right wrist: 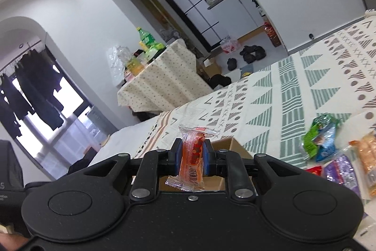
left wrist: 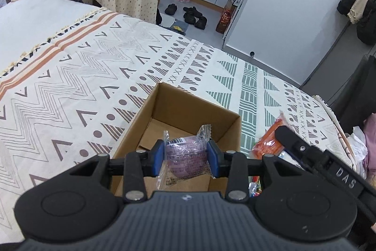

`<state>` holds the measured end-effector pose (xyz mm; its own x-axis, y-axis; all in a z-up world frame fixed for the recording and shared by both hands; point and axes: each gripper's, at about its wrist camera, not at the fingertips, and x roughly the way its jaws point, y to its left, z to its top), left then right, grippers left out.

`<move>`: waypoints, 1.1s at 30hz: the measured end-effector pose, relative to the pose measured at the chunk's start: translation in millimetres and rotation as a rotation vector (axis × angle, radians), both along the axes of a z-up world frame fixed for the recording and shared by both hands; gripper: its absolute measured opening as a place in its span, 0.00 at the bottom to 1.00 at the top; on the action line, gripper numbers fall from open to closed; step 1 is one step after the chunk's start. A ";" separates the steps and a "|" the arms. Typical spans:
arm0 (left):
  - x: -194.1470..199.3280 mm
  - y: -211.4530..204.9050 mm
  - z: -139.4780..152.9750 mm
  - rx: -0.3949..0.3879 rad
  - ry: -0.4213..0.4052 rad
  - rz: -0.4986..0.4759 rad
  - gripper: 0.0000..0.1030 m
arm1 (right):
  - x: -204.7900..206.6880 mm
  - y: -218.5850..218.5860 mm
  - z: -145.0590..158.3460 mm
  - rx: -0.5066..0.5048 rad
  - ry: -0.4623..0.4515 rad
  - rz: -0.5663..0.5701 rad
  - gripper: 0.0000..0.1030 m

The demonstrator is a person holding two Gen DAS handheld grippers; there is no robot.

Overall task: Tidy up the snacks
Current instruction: 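Carry both snacks over the box and open both tools to drop them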

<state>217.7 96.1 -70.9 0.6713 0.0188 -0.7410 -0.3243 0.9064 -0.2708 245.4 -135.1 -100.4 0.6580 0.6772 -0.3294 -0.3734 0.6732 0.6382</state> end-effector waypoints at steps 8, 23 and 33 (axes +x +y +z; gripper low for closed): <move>28.6 16.4 -14.6 -0.029 0.013 -0.004 0.37 | 16.3 22.0 -14.2 -0.026 0.042 0.008 0.18; 37.6 28.7 -17.4 -0.023 0.037 0.023 0.61 | 24.8 35.8 -25.5 -0.030 0.089 -0.010 0.30; 2.9 28.3 -11.2 -0.004 0.094 0.071 0.75 | 0.9 26.2 -3.4 -0.056 0.067 -0.028 0.40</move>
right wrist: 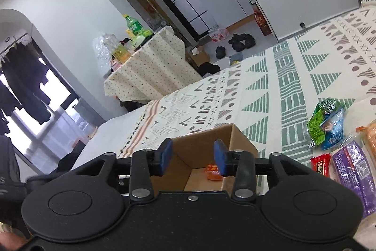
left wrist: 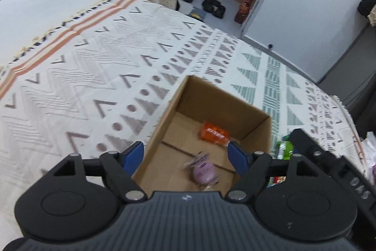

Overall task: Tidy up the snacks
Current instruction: 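Carry both snacks over the box and open both tools to drop them, then lift both tools out of the box and move back to the snacks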

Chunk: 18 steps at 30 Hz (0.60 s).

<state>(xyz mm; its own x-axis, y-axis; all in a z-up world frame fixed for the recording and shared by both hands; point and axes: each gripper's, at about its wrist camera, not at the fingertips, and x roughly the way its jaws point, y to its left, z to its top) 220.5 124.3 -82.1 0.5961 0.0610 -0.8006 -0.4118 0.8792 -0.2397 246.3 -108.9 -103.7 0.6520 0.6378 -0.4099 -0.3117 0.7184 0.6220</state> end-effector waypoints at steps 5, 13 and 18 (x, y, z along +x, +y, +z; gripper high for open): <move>-17.7 -3.1 11.1 0.021 -0.004 0.010 0.81 | -16.0 -3.4 13.5 -0.028 -0.013 0.011 0.52; -45.7 -15.3 26.1 0.047 -0.023 0.033 1.00 | -39.7 -18.1 34.8 -0.093 -0.052 0.007 0.70; -61.8 -28.3 36.3 0.052 -0.050 0.026 1.00 | -54.6 -29.1 49.1 -0.142 -0.084 0.008 0.82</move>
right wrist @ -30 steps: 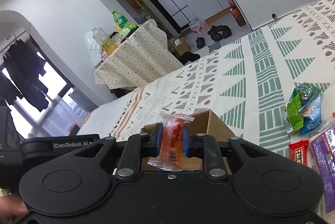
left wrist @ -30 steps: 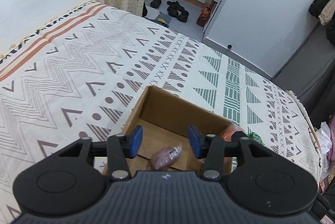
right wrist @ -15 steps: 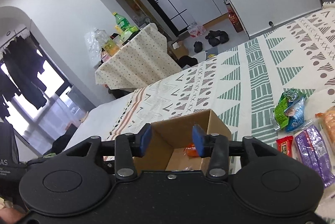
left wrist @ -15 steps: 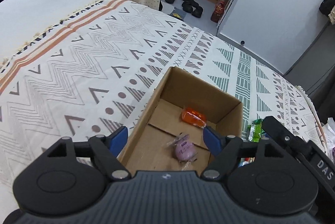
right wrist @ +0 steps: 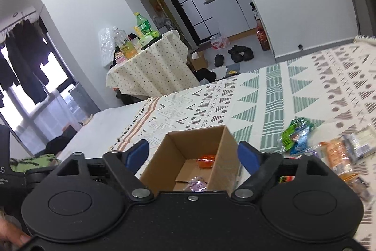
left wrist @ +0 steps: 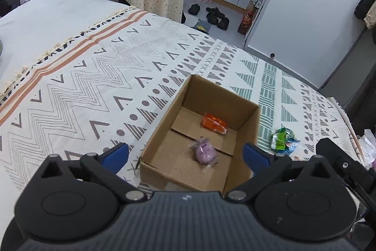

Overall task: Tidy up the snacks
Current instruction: 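Lift both tools out of the box and move back to the snacks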

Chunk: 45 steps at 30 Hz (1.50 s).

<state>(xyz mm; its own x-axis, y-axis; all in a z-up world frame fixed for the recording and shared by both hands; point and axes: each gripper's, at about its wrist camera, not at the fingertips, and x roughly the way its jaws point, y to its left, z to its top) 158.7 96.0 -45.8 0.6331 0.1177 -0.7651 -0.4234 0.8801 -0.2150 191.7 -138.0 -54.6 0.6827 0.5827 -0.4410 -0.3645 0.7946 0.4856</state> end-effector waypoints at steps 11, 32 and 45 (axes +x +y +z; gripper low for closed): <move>-19.7 -41.9 12.0 0.031 -0.045 -0.032 1.00 | -25.1 -39.5 -0.5 -0.058 -0.013 -0.007 0.86; -37.2 -125.7 4.4 0.053 -0.011 -0.091 1.00 | -56.0 -124.9 -20.2 -0.047 0.069 -0.121 0.94; -31.8 -165.8 -12.7 0.054 0.031 -0.144 1.00 | -59.0 -177.1 -44.3 0.008 0.184 -0.281 0.94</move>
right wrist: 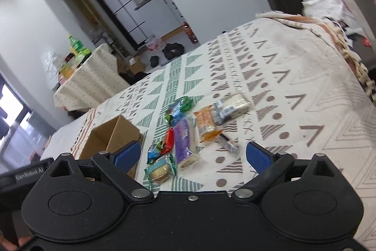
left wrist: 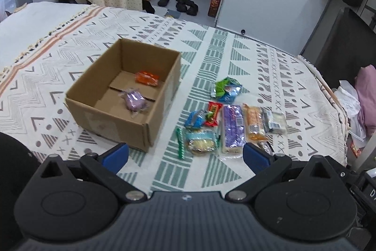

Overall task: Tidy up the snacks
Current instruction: 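Lift both tools out of the box and move back to the snacks, then grasp the teal-wrapped round cookie with the left tool while the right grasps a dark bar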

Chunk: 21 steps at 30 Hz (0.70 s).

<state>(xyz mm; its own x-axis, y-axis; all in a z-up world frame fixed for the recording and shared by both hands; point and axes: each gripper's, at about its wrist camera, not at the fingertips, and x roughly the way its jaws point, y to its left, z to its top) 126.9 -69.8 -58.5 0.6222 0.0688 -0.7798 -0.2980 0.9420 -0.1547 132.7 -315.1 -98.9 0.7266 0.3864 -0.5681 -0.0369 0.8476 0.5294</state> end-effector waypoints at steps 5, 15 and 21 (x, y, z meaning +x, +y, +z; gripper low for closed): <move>8.5 -17.0 -8.4 0.008 0.007 -0.034 1.00 | 5.1 -12.2 -9.1 0.028 0.040 -0.039 0.94; 33.2 -34.1 -36.3 -0.010 0.019 -0.039 0.98 | 23.3 -26.3 -36.7 0.122 0.145 -0.059 0.87; 50.9 -31.4 -58.1 -0.007 0.040 -0.011 0.95 | 35.9 -23.1 -46.9 0.124 0.167 -0.037 0.76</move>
